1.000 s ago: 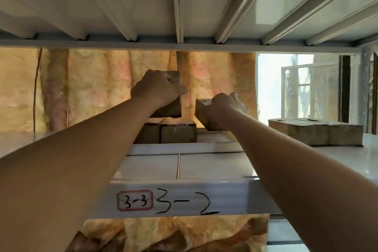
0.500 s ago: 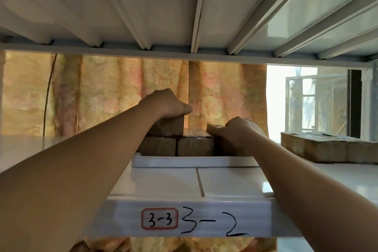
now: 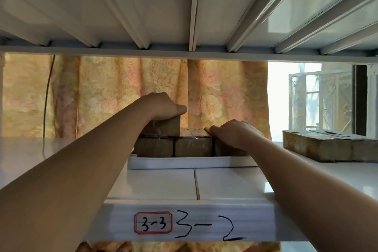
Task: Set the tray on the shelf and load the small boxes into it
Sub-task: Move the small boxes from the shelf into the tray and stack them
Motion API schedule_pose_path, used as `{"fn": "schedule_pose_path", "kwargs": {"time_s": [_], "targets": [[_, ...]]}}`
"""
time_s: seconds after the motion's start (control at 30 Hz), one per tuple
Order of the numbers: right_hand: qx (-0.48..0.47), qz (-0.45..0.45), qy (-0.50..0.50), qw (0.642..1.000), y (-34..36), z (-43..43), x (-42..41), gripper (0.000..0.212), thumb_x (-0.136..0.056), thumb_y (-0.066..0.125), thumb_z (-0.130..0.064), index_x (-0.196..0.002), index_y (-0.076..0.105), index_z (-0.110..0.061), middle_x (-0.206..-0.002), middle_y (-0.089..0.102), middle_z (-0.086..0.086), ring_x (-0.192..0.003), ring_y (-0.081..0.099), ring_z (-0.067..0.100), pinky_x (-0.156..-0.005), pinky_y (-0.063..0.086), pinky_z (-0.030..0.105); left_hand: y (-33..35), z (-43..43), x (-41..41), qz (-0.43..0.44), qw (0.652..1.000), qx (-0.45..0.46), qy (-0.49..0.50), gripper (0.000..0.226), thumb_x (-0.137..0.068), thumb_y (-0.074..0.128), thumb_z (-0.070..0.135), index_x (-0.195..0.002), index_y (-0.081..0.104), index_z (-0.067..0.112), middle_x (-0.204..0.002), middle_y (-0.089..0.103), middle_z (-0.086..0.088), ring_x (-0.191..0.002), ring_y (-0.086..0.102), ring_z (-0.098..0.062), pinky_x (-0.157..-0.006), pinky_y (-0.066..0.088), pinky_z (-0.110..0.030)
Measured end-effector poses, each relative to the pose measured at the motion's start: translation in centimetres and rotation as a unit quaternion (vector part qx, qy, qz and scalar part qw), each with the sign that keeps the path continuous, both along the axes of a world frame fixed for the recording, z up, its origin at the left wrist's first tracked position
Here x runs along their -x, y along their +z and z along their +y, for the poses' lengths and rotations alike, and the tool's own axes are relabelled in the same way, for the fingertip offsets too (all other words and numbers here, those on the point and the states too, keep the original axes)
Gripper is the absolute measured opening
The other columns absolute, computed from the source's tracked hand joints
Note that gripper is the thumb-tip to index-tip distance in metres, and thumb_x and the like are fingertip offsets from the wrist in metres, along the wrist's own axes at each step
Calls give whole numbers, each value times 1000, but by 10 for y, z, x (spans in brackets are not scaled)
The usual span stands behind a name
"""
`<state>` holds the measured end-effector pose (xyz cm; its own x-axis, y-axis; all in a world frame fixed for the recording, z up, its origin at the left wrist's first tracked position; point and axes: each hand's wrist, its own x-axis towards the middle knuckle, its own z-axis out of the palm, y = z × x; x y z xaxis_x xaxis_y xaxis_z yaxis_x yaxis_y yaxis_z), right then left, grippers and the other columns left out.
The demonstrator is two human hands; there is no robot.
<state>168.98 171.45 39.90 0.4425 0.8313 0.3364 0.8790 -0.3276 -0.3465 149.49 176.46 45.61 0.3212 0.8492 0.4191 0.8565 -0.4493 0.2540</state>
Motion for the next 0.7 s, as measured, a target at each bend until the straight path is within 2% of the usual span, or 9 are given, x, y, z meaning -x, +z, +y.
{"fn": "schedule_pose_path", "kwargs": {"time_s": [0.1,0.17,0.3,0.37,0.43,0.5,0.6,0.7], "targets": [[7,-5,24,1000,0,2,0,73,-69,30,-74,-102,64,-19,-115,61,11,-97,59,28,-85,51,44,-6,5,3,3,1000,-17,4,62,-85,41,61,-91,62,3,-73,53,-11,-67,48,-21,-59,35,-28],[17,-21,37,999,0,3,-3,67,-74,29,-71,-98,64,-19,-117,59,12,-102,54,28,-90,49,46,-8,7,4,6,999,-36,15,55,-83,40,64,-74,51,10,-68,47,-4,-70,51,-22,-61,36,-28],[24,-12,74,997,6,-8,-4,47,-97,35,-46,-114,64,-15,-120,60,10,-115,52,28,-99,43,41,-8,7,4,14,999,-46,9,53,-84,39,63,-60,41,16,-66,44,-4,-62,47,-19,-59,35,-28],[18,31,96,995,8,-9,-5,36,-101,34,-32,-119,60,-14,-121,61,8,-112,55,26,-99,43,36,-8,7,4,19,999,-46,6,54,-84,38,63,-59,41,16,-66,44,-4,-63,47,-20,-60,35,-28],[36,50,105,993,12,-11,-4,34,-101,36,-26,-121,59,-11,-124,60,9,-104,55,22,-92,43,31,-9,7,4,25,998,-51,8,55,-84,36,65,-59,41,17,-67,45,-4,-64,48,-20,-62,36,-29],[73,52,111,990,15,-11,-6,37,-99,42,-31,-123,59,-7,-120,60,10,-98,53,21,-83,43,31,-10,6,5,26,998,-55,10,56,-84,35,66,-62,45,16,-68,47,-5,-65,49,-21,-62,37,-29],[125,63,70,988,23,-10,-8,41,-93,47,-46,-117,62,-15,-119,63,8,-105,60,26,-89,52,39,-10,0,8,17,999,-41,0,65,-83,38,71,-82,61,11,-84,61,-7,-80,58,-22,-67,42,-30],[168,22,56,984,34,-14,-3,48,-93,49,-49,-129,54,-17,-131,55,10,-117,54,33,-92,51,47,-8,-5,12,3,999,-13,-30,79,-76,43,76,-102,68,6,-104,68,-11,-95,63,-23,-85,48,-35]]}}
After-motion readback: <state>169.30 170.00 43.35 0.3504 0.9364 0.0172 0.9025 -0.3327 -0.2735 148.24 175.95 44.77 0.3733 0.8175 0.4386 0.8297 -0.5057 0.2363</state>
